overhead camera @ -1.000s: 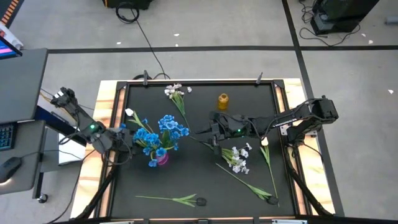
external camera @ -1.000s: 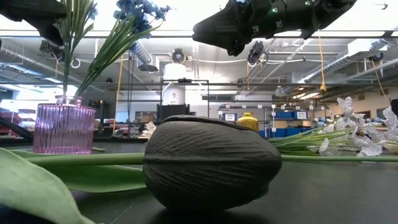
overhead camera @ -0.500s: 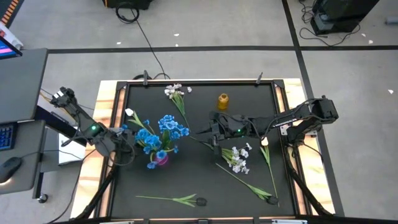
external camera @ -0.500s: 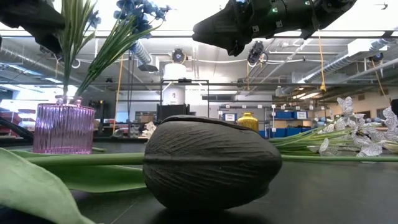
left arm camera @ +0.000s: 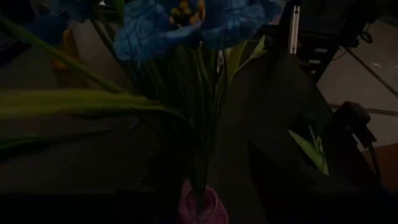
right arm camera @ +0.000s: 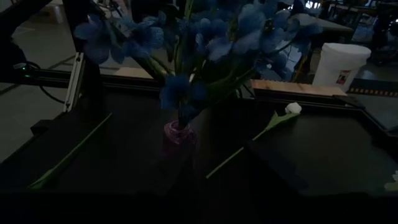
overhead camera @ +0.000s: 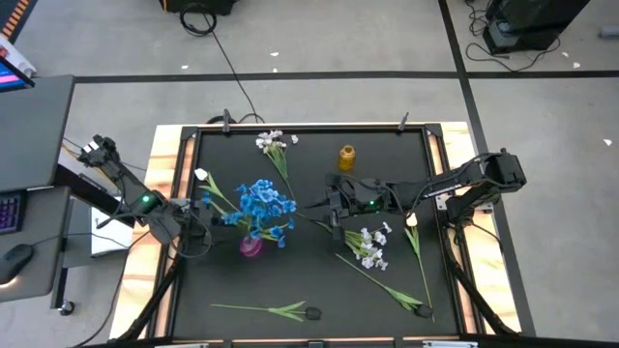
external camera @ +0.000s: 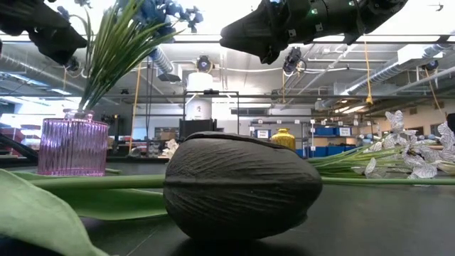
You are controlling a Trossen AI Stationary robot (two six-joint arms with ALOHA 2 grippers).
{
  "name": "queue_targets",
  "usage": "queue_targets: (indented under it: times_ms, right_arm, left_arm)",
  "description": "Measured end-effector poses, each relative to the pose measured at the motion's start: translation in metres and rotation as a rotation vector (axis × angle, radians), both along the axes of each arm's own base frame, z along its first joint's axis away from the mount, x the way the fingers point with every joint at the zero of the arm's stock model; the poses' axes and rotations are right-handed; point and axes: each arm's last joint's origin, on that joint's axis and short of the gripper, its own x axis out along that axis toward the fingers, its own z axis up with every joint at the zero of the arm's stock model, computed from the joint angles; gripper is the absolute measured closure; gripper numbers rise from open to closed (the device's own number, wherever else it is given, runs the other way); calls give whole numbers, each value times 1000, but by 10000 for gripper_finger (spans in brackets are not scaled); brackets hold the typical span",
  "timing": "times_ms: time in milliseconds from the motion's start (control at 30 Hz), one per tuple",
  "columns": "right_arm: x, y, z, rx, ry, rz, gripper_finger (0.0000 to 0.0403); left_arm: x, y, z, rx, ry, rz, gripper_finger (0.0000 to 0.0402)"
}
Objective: Sort flowers into vase by color
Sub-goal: Put the blue flowers into the violet vase, then put the left white tulip into the yellow vase
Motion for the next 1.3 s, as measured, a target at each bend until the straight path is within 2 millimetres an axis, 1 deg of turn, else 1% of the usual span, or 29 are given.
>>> queue_targets:
  times_ms: [233,533,733,933,1067,1167,1300]
  right_arm:
    - [0,0,-1,0,8,1,250]
    - [-1,0,-3,-3,37,1,250]
    - [-1,0,-4,-2,40,1,250]
    - [-1,0,-4,-3,39,1,250]
    - [-1,0,-4,-3,39,1,250]
    - [-1,0,-4,-3,39,1,250]
    - [-1,0,-4,-3,40,1,250]
  left_arm:
    - [-2,0,-4,-56,60,-38,209]
    - [-4,-3,-7,-231,149,-79,209]
    - [-5,-4,-8,-353,186,-67,209]
    - [-5,-4,-8,-521,219,19,209]
    - [-6,-3,-10,-585,243,64,209]
    - [-9,0,-17,-602,311,132,209]
    - [-18,7,-29,-618,439,270,209]
